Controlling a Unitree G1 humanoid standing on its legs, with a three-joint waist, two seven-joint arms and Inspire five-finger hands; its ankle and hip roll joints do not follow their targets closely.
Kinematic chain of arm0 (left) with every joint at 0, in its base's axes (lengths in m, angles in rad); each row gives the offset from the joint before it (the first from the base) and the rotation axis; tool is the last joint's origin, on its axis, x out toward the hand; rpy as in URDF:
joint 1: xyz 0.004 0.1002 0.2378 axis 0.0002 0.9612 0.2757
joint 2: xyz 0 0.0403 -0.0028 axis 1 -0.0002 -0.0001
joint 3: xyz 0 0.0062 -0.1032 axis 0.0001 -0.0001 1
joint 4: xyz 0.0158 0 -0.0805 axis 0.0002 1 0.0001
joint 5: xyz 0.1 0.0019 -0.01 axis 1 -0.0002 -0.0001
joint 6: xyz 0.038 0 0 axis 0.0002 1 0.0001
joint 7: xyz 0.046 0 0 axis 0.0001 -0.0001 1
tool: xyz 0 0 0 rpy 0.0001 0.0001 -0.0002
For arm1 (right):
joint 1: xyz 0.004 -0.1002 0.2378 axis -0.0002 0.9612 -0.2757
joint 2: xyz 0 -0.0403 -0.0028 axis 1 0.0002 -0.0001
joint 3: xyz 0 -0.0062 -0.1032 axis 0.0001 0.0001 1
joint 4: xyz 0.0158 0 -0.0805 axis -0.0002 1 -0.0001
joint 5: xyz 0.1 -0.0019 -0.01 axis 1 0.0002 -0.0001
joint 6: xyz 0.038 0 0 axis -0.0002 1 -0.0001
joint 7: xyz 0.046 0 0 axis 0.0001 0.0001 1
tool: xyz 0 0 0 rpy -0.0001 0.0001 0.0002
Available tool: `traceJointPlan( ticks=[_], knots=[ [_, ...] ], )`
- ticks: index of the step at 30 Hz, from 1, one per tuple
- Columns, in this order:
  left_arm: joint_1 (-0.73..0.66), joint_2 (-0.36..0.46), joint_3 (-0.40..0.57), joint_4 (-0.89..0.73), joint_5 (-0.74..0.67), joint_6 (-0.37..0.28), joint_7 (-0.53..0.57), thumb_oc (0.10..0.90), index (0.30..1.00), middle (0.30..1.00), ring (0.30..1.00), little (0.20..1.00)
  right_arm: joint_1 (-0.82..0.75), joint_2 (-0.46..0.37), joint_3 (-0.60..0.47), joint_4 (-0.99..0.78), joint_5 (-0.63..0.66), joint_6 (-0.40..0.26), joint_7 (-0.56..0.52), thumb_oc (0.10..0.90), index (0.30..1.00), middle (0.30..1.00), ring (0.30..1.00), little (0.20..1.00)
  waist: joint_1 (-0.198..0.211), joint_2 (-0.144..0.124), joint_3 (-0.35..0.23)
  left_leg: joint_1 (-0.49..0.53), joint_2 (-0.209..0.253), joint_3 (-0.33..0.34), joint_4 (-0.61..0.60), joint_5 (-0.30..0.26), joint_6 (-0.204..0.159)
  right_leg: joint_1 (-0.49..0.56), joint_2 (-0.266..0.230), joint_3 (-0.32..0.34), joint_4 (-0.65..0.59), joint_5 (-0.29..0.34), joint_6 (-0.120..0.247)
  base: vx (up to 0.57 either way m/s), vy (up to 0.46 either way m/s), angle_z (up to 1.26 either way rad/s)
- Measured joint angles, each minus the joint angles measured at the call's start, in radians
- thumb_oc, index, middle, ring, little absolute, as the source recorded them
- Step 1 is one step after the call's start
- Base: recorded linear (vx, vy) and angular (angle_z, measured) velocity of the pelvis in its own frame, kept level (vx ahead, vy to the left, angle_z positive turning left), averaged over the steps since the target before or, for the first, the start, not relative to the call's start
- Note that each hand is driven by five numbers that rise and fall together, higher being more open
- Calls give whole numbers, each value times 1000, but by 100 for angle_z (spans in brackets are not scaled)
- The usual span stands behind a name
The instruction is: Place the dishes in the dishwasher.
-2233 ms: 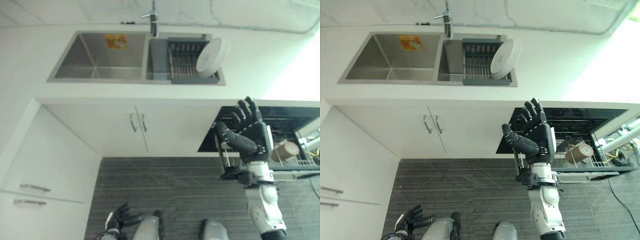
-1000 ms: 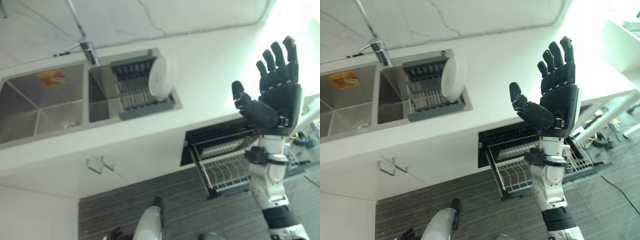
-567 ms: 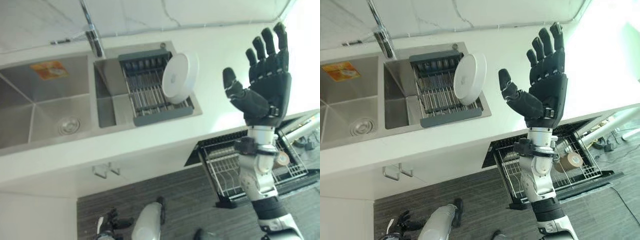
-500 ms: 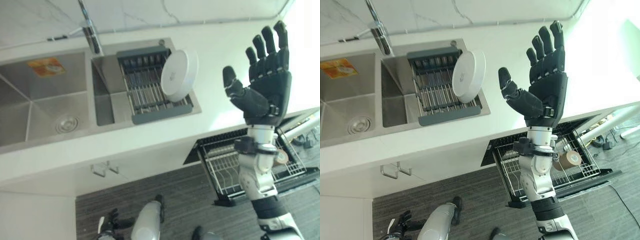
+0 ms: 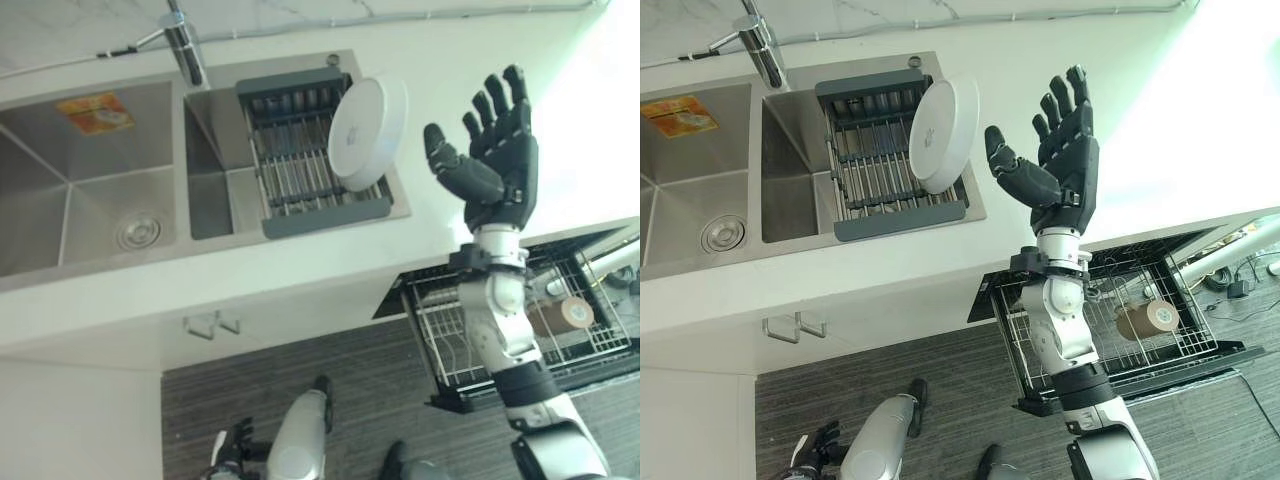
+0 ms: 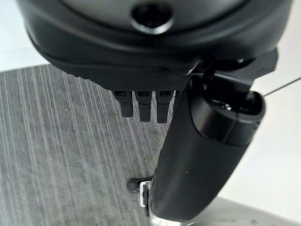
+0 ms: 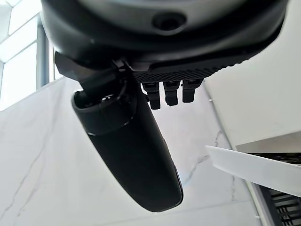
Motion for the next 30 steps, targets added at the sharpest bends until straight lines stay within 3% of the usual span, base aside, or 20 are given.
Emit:
traceJointPlan(
  ticks=[5, 10, 17, 23, 30],
  knots=[
    [0, 0, -23, -5, 10, 0, -4, 800, 900, 900, 900, 900, -8, 1, 0, 0, 11, 11, -12, 800, 900, 900, 900, 900, 14, 19, 10, 4, -3, -8, -2, 3, 1, 5, -1, -6, 2, -1, 0, 6, 5, 3],
    [5, 3, -24, -1, 9, 19, -17, 800, 900, 900, 900, 900, -29, 3, 1, 32, 22, 28, -13, 800, 900, 900, 900, 900, 16, 20, 11, 6, -20, -18, -18, 23, 5, 5, -12, -19, 8, -2, 0, 3, 33, 11],
    [3, 5, -38, -7, 10, 19, -32, 800, 900, 900, 900, 900, -67, 3, 0, 70, 60, 105, -35, 800, 900, 900, 900, 900, 33, 40, 22, 16, -35, -30, -26, 22, 3, 24, -22, -38, 11, -3, -1, -3, 12, 8],
    [5, 7, -62, -4, 49, 19, -26, 800, 900, 900, 900, 900, -95, 1, 0, 163, 80, 149, -62, 800, 900, 900, 900, 900, 45, 40, 22, 16, -45, -44, -33, 26, 1, 28, -25, -47, 13, -3, 0, 4, 7, 6],
    [3, 9, -81, -7, 49, 18, -25, 800, 900, 900, 900, 900, -180, -4, -5, 249, 142, 154, -84, 800, 900, 900, 900, 900, 64, 41, 22, 21, -52, -52, -35, 29, 4, 42, -27, -66, 3, -4, 1, 24, -2, 5]
  ],
)
